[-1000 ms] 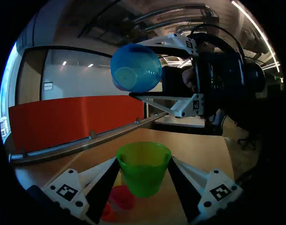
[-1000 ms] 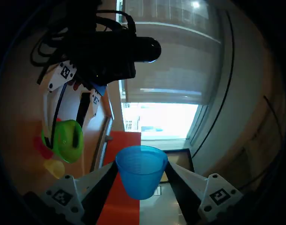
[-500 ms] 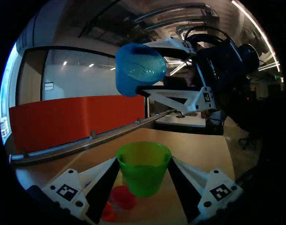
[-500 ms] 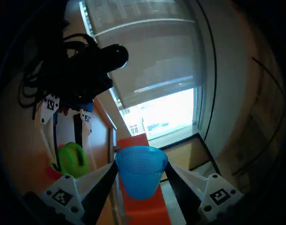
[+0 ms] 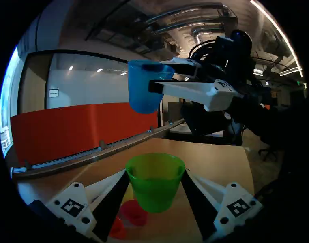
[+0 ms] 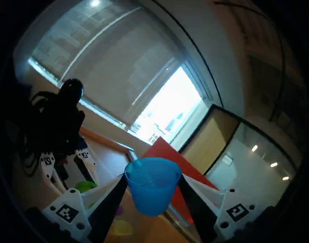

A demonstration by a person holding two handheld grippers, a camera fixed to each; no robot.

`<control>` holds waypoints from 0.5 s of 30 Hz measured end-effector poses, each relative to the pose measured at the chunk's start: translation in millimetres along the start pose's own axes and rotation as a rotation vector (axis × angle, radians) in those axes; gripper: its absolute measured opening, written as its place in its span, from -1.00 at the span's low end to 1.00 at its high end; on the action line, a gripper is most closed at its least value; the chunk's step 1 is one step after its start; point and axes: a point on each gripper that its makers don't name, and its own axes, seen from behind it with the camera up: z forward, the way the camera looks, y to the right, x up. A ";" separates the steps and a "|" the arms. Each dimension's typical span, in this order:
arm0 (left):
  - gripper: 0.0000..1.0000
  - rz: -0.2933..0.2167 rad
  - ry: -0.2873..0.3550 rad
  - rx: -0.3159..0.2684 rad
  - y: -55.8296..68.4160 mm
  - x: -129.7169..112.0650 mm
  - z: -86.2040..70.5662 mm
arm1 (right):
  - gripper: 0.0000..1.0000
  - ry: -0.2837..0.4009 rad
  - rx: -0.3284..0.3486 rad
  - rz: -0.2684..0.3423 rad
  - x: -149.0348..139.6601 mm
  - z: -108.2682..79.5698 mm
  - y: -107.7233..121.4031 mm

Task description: Pour water

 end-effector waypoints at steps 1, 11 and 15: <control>0.72 0.000 0.000 0.000 -0.1 0.1 -0.2 | 0.81 0.000 0.001 0.045 0.0 -0.3 0.8; 0.72 0.000 -0.001 0.009 -4.3 0.8 -1.7 | 0.81 -0.002 0.019 0.415 -3.6 -3.3 6.8; 0.72 0.000 0.000 0.008 -3.7 1.0 -2.6 | 0.80 -0.003 0.028 0.513 -6.0 -4.2 8.7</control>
